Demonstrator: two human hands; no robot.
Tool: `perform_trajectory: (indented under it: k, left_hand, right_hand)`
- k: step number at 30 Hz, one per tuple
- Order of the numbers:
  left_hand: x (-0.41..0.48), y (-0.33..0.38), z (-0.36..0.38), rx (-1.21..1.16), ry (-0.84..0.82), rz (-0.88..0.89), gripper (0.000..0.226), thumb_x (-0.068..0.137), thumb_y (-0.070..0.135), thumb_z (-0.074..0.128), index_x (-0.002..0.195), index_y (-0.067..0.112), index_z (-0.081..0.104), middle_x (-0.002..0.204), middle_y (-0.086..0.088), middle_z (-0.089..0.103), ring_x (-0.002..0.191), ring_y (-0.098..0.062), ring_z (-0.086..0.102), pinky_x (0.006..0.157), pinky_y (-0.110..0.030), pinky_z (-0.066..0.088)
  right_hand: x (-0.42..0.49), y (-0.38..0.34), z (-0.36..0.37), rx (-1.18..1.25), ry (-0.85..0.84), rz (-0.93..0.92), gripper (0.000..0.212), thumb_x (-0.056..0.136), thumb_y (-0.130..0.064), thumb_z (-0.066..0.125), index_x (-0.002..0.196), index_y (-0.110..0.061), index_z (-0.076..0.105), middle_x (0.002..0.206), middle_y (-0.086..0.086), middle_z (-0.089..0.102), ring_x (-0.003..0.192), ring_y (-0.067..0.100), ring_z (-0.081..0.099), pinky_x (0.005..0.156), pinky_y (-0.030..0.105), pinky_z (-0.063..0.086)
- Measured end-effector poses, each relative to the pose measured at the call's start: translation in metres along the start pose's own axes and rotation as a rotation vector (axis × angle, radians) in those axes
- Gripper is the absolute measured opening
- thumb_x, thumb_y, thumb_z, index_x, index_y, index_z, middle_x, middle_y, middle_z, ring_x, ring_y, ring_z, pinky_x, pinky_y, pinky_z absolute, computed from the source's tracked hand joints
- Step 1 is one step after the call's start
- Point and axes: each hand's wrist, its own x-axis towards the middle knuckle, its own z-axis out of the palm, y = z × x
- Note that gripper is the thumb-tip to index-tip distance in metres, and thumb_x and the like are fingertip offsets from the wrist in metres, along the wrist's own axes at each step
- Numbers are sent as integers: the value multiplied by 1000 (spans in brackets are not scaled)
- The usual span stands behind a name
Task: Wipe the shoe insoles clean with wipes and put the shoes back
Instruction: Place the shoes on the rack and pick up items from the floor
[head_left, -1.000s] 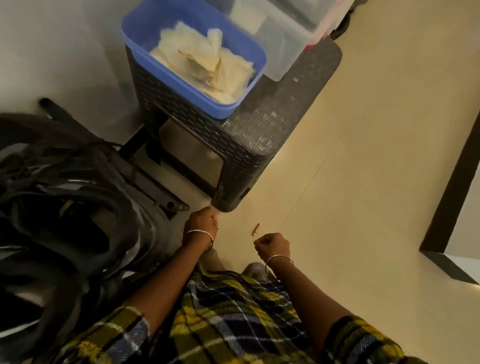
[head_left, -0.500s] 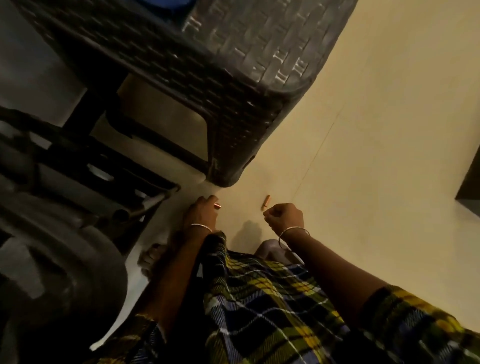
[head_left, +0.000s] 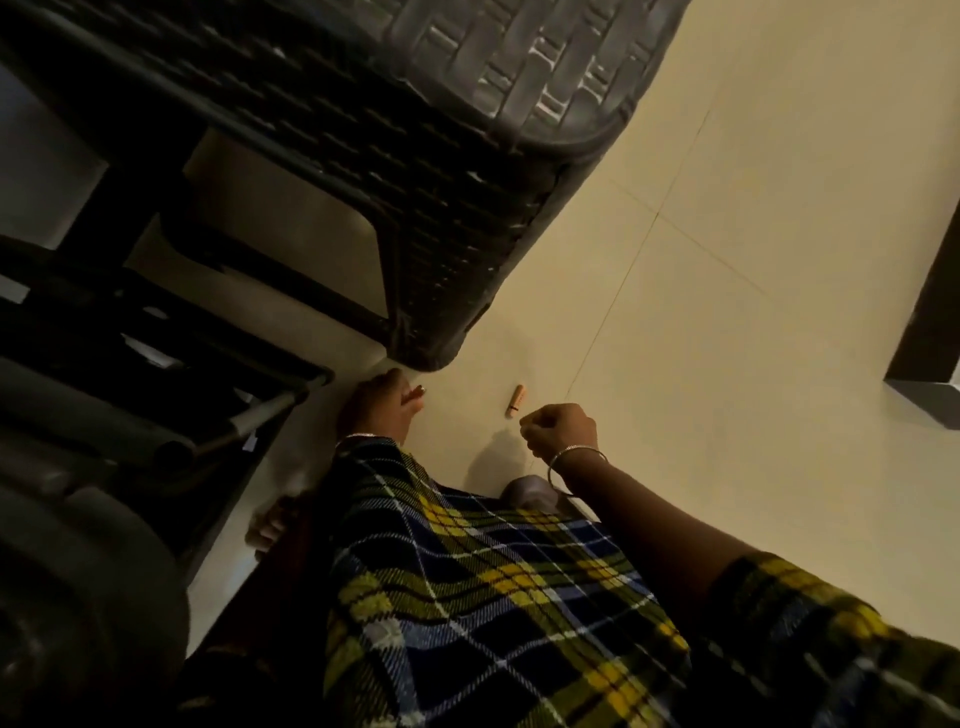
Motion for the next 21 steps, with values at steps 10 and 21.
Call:
perform_trajectory:
  k: [10, 21]
  left_hand:
    - [-56, 63, -22, -687, 82, -96, 19, 87, 29, 70, 96, 14, 61, 84, 2, 69, 74, -10, 66, 66, -26, 52]
    - [-95, 96, -61, -663, -74, -70, 19, 87, 31, 70, 90, 16, 59, 87, -5, 75, 69, -15, 71, 61, -25, 53]
  right_hand:
    - [57, -12, 32, 103, 134, 287, 45, 73, -48, 82, 95, -9, 70, 93, 9, 70, 89, 27, 69, 68, 30, 51]
    - [31, -19, 19, 262, 131, 128, 20, 74, -32, 79, 74, -19, 65, 78, 4, 72, 79, 26, 71, 79, 46, 60]
